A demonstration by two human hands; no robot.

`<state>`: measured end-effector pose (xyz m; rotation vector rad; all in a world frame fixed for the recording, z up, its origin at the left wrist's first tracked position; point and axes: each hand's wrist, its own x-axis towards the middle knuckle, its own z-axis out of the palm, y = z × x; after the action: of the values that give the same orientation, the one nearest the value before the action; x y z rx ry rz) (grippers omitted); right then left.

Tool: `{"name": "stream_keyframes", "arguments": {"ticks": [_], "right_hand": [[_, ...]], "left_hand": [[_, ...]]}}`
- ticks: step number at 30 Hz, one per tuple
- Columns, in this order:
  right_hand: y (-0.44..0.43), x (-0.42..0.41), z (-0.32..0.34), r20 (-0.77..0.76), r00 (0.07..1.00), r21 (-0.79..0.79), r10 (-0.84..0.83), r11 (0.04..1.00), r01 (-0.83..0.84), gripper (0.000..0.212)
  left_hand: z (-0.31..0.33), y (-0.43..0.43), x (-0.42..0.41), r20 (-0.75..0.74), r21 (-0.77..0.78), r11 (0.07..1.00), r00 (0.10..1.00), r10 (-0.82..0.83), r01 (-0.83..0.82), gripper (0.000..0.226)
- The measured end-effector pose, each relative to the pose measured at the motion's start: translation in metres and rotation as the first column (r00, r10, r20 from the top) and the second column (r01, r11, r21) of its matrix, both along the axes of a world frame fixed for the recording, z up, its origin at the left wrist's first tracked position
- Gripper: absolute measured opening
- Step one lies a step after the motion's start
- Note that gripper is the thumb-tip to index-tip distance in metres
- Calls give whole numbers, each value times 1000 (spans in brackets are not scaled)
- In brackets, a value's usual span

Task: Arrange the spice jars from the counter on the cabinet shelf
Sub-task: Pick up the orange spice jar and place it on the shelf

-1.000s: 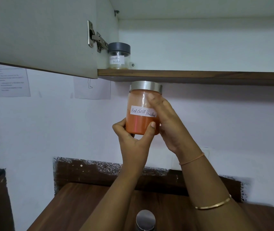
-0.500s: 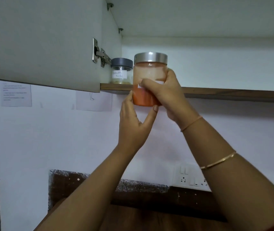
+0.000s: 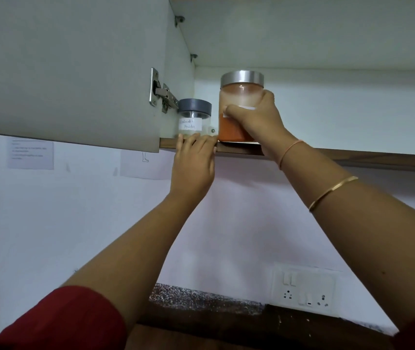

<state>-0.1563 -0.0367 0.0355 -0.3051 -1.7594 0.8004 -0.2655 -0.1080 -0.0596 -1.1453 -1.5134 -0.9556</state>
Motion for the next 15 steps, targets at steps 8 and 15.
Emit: {"name": "stream_keyframes", "arguments": {"ticks": [8, 15], "right_hand": [[27, -11, 19, 220, 975, -136, 7, 990, 23, 81], [37, -28, 35, 421, 907, -126, -30, 988, 91, 78]], "left_hand": [[-5, 20, -1, -23, 255, 965, 998, -54, 58, 16], [-7, 36, -8, -42, 321, 946, 999, -32, 44, 23]]}}
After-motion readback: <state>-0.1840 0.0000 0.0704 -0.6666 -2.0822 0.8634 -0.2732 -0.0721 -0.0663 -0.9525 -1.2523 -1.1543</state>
